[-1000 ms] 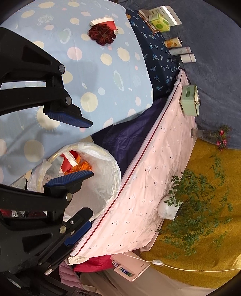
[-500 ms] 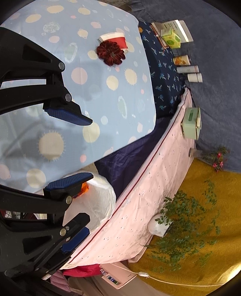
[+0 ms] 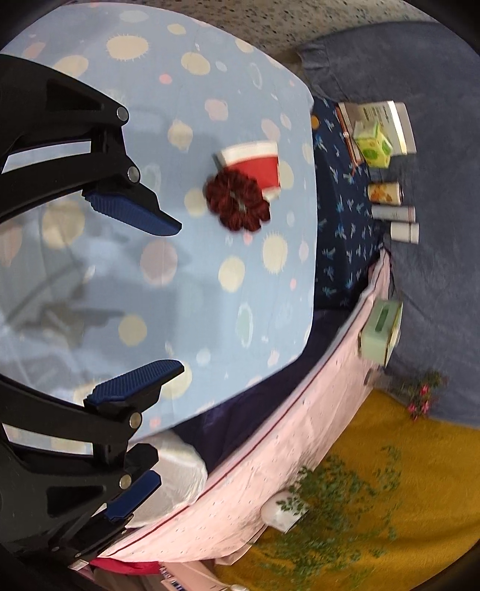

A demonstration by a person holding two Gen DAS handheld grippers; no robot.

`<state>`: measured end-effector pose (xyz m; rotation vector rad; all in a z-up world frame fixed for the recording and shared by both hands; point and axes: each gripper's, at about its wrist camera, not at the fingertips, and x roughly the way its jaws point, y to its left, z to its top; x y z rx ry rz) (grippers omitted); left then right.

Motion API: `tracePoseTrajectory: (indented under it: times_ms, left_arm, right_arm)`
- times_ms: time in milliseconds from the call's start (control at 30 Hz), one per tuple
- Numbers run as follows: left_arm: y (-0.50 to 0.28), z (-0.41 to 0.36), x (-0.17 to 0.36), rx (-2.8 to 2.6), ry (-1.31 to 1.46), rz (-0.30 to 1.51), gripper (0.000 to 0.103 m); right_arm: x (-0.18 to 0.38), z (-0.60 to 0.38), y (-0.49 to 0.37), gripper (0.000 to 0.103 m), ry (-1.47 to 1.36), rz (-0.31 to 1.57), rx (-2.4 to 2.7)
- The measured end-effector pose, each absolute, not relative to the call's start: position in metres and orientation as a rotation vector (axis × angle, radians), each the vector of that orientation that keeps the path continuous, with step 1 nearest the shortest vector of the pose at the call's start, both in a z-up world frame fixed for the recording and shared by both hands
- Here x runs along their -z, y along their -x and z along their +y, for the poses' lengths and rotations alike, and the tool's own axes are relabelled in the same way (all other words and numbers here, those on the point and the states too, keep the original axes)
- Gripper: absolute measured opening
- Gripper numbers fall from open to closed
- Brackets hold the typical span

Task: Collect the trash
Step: 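Move both tools back toward the last cup and dark red scrunchie, then grasp the red-and-white cup with the left tool while the right tool grasps the dark red scrunchie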

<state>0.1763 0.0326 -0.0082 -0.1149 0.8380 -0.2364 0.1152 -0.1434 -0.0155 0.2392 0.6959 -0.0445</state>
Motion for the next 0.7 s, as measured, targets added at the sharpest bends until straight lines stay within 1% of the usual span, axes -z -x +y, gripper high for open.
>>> tracePoseTrajectory:
  times_ms: [167, 433, 700]
  left_arm:
    - [-0.197, 0.084, 0.025, 0.152, 0.14, 0.856, 0.07]
    - [-0.233, 0.157, 0.048, 0.047, 0.185, 0.877, 0.07]
    - [-0.28, 0.184, 0.063, 0.045, 0.237, 0.896, 0.069]
  right_arm:
    - [0.029, -0.102, -0.138, 0.039, -0.223, 0.738, -0.025]
    - [0.057, -0.037, -0.184, 0.039, -0.195, 0.803, -0.119]
    - [0.079, 0.008, -0.237, 0.039, -0.177, 0.836, -0.185]
